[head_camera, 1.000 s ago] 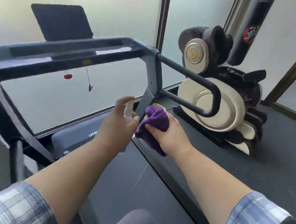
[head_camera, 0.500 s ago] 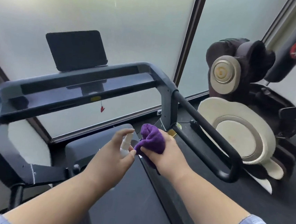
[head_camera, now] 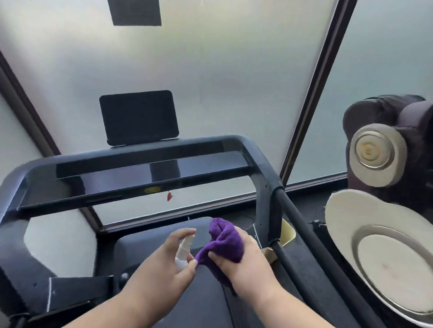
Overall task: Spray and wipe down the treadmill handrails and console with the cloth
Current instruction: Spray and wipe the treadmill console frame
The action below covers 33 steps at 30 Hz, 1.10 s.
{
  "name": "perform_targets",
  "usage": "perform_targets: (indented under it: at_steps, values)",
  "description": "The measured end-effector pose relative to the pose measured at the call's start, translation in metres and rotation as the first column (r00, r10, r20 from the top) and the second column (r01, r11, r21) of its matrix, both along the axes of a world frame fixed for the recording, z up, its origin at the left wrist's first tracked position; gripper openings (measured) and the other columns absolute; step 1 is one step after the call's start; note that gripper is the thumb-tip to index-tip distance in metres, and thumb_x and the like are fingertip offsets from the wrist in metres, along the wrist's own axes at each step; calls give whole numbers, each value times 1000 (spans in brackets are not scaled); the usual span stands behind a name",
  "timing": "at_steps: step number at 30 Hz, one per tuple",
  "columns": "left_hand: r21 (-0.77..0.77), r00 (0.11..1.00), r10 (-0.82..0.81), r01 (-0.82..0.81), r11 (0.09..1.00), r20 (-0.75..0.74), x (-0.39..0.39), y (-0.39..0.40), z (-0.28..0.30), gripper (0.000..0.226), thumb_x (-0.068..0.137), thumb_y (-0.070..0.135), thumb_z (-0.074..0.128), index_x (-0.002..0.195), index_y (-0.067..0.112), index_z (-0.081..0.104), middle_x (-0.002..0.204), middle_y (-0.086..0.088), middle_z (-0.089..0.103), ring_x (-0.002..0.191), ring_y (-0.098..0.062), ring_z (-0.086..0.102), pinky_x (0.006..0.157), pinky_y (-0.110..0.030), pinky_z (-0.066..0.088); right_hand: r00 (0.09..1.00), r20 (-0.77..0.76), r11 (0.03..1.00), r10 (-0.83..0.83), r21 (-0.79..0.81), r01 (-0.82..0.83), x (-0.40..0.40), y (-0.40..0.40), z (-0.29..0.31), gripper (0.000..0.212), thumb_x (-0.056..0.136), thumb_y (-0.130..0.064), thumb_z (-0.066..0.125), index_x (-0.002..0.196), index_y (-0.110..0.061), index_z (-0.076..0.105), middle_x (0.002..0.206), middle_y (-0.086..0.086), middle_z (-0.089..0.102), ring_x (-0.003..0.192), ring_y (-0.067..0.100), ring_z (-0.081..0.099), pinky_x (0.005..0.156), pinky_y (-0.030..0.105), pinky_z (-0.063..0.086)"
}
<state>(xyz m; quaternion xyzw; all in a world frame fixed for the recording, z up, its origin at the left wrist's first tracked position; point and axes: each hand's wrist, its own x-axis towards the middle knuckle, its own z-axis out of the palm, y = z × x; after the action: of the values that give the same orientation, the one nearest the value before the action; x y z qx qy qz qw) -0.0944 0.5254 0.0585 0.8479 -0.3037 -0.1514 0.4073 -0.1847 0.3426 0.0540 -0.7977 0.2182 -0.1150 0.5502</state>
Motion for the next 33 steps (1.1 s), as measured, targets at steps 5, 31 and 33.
perform_targets:
  at_steps: [5,31,33]
  values:
    - [48,993,118,-118,992,1,22,-29,10,52,90,37,60,124,66,32,87,15,64,58,-7,60,60,-27,53,986,67,986,151,57,-155,47,-39,13,32,74,-42,76,103,-34,65,93,-4,71,86,15,67,79,36,57]
    - [286,974,200,-222,932,104,333,-1,-16,51,91,31,54,127,55,26,92,14,59,73,-4,56,67,-27,42,971,52,967,235,90,-239,328,-3,-17,24,85,-30,75,97,-48,67,89,-15,69,69,1,65,51,6,42]
    - [373,972,183,-226,900,147,360,-8,-21,50,91,28,52,128,49,26,97,10,57,78,-14,55,69,-29,42,966,35,963,254,81,-257,331,-9,-21,23,87,-27,75,97,-46,68,88,-12,69,71,2,64,57,7,44]
